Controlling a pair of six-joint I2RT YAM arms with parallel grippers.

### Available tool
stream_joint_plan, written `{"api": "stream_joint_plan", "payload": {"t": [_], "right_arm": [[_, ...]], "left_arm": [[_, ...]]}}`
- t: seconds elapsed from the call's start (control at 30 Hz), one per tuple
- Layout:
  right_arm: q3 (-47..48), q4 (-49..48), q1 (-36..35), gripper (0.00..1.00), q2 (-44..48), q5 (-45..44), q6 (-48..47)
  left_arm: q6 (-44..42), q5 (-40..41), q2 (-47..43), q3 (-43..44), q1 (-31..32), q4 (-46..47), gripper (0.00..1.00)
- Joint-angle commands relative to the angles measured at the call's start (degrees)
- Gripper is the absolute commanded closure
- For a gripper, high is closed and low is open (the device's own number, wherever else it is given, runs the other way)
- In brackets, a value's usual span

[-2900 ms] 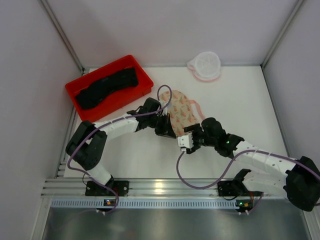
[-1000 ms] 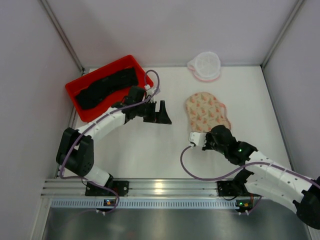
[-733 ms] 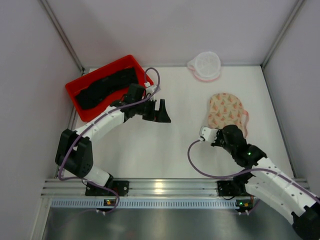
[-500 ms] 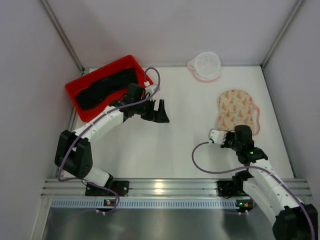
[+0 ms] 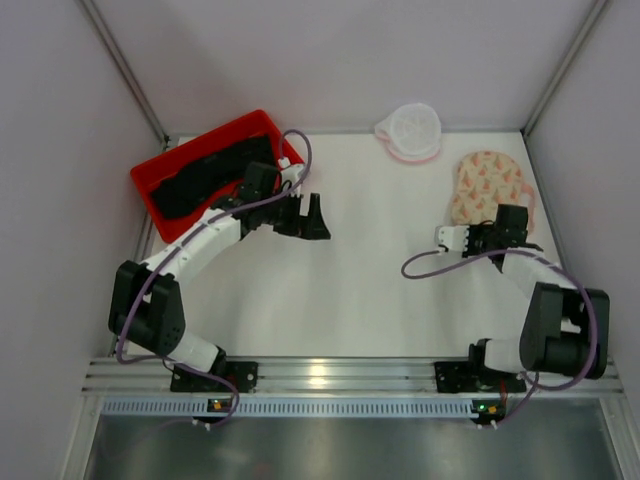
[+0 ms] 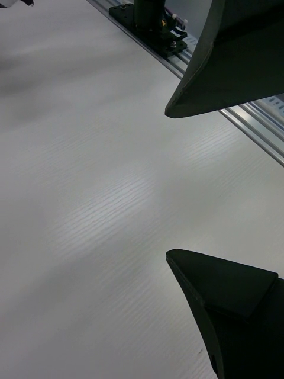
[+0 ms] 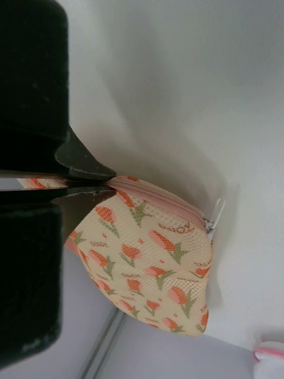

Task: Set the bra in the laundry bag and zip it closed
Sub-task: Move the laundry bag to the corner of the board.

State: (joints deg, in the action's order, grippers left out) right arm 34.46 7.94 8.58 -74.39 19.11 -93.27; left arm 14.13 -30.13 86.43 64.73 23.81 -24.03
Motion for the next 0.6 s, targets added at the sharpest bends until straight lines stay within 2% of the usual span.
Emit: {"api": "stream_joint_plan", "payload": {"t": [0.0,0.1,0.2,0.27,0.3,0.4,0.47,0.5,0.57], "right_arm": [[4.9,-5.3,2.49,1.0,-6.53,4.53,-11.04],[6.23,-6.71,4.51,0.99,-10.76,4.53,-17.45],[8.86,-7.42,5.22,0.85,-13.66,2.69,-18.09],[9.75,-7.42,5.13,0.61,-13.85,1.1,-16.51],[9.66,-7.42,5.22,0.45,-12.89,0.93,-15.89],[8.96,-7.07,5.13,0.27,-8.33,0.92,-12.64],[8.96,-4.71,5.04,0.2,-4.82,1.89,-7.65],[9.83,-4.0,4.87,0.11,-1.15,2.24,-4.84],[12.2,0.72,4.43,0.03,1.69,2.42,6.48]], "left_arm": [[-1.56,-1.16,-0.3,2.16,-1.66,0.65,0.02],[-2.09,-0.9,-0.74,1.54,-3.07,0.74,0.02],[-2.44,-1.33,-1.09,1.01,-4.3,0.74,0.02],[-2.44,-1.69,-1.79,0.57,-5.18,0.74,0.02],[-2.44,-1.69,-2.14,0.4,-5.44,0.74,0.02],[-2.88,-1.42,-3.64,-0.13,-5.88,0.74,0.02],[-2.88,-0.99,-5.13,-0.3,-6.06,0.65,0.02],[-3.05,-0.72,-5.66,-0.31,-6.06,0.74,0.02],[-4.11,0.42,-6.8,0.83,-6.23,0.74,0.02]]}}
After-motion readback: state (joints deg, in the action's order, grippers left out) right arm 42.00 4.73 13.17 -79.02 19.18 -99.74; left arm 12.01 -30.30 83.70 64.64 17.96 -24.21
